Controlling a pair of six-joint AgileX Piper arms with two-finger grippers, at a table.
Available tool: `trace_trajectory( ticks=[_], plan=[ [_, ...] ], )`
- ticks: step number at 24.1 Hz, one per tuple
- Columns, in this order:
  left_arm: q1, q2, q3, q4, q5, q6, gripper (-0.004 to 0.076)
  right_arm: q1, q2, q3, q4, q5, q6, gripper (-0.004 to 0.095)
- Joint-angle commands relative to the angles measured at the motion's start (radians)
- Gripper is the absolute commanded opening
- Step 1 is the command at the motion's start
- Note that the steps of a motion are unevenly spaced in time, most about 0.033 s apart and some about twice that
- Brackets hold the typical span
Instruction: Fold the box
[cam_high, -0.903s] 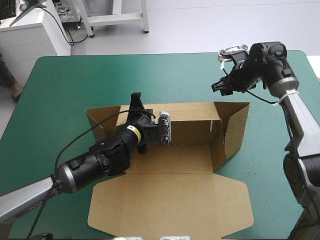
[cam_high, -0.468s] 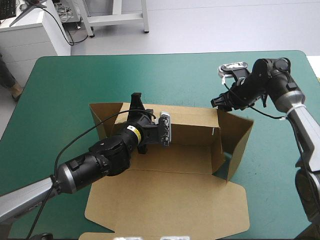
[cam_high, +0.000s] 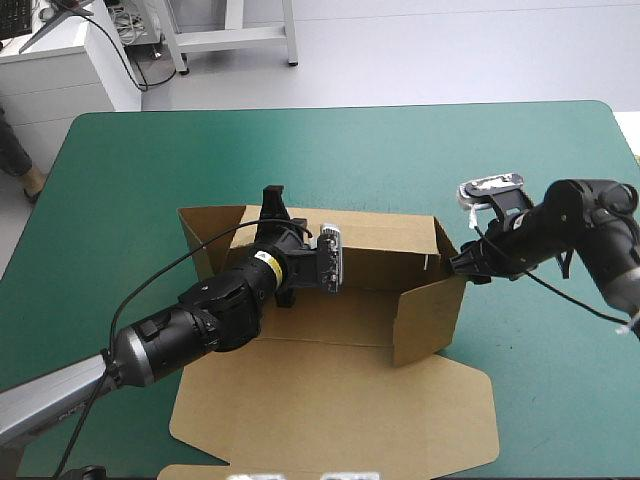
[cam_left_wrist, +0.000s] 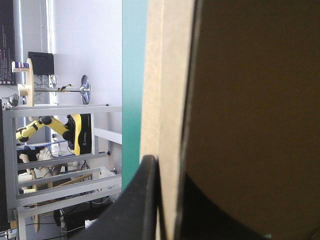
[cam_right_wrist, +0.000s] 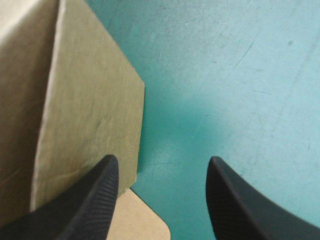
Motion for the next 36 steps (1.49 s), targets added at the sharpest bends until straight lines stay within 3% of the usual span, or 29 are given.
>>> trace_trajectory(
  ticks=[1, 10, 17, 19, 24, 32, 36],
  plan=[
    [-0.009, -0.020, -0.014, -0.039, -0.034, -0.020, -0.0008, -0.003, -0.114, 0.064, 0.057, -0.078, -0.042, 0.0486],
    [-0.009, -0.020, -0.014, -0.039, -0.034, -0.020, -0.0008, 0.028, -0.250, 0.307, 0.279, -0.229, -0.193, 0.0486],
    [-0.009, -0.020, -0.014, -0.039, -0.034, -0.020, -0.0008, 0.149, -0.253, 0.315, 0.269, -0.332, -0.147, 0.0486],
    [-0.009, -0.020, -0.014, -0.039, -0.034, -0.020, -0.0008, 0.193, -0.253, 0.315, 0.219, -0.366, -0.084, 0.0485],
    [-0.009, -0.020, -0.014, -0.039, -0.034, -0.020, -0.0008, 0.316, -0.253, 0.315, -0.146, -0.495, 0.348, 0.0483],
    [-0.009, -0.020, -0.014, -0.039, -0.064, -0.020, -0.0008, 0.421, -0.253, 0.331, -0.312, -0.568, 0.557, 0.0443],
    [-0.009, -0.020, -0.014, -0.039, -0.073, -0.020, -0.0008, 0.446, -0.253, 0.363, -0.338, -0.607, 0.606, 0.0440]
  ],
)
